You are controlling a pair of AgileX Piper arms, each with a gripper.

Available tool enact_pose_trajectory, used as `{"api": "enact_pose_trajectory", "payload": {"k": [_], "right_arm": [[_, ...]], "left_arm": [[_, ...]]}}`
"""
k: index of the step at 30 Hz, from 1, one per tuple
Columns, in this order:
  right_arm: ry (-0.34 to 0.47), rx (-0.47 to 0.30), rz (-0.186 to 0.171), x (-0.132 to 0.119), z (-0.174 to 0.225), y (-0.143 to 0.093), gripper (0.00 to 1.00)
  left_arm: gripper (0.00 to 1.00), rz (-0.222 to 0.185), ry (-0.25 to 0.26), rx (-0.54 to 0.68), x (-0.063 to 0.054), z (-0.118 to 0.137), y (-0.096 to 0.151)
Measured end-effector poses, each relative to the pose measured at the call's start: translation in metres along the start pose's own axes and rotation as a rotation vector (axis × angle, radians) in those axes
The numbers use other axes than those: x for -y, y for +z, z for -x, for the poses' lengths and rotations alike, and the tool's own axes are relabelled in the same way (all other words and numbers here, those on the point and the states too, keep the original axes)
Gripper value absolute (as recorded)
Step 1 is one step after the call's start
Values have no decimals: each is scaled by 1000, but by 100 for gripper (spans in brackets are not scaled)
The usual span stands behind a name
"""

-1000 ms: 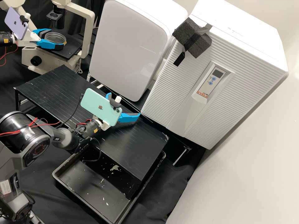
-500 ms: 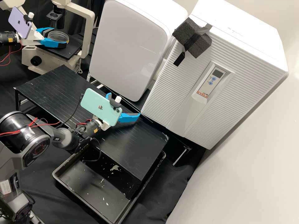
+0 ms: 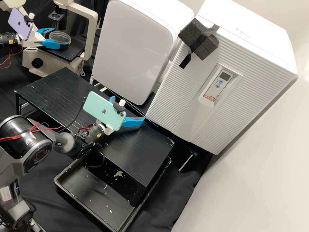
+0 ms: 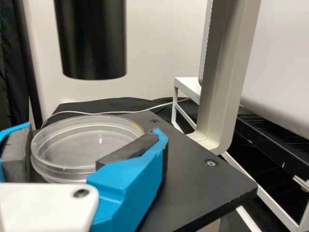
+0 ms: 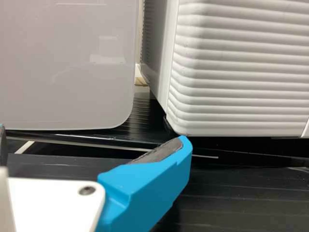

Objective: Place the petri dish on the microscope

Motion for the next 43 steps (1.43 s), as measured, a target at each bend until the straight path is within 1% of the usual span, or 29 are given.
{"api": "enact_pose_trajectory", "payload": {"k": [7,13,17,19,22,24,28,30,32,36,38,41,43], "right_arm": [[0,0,0,0,0,0,100],[0,0,0,0,0,0,100],[0,0,0,0,0,0,100],[0,0,0,0,0,0,100],[0,0,0,0,0,0,100],[0,0,0,0,0,0,100],[0,0,0,0,0,0,100],[0,0,0,0,0,0,100],[0,0,0,0,0,0,100],[0,0,0,0,0,0,100],[0,0,0,0,0,0,100],[0,0,0,0,0,0,100],[0,0,0,0,0,0,100]], "left_arm": [[100,1,-1,-3,0,0,-1],[100,8,-16,-6,7,5,-2],[100,13,-15,-5,6,16,2],[100,15,-16,-9,5,25,4],[100,31,-13,-33,5,44,8],[100,21,2,-48,1,58,11],[100,11,44,-113,-1,88,24],[100,15,65,-134,0,101,32],[100,8,90,-148,4,113,41],[100,-34,140,-108,10,130,63],[100,-49,177,-79,14,138,73],[100,-46,255,-43,17,147,81],[100,-31,284,-37,18,151,85]]}}
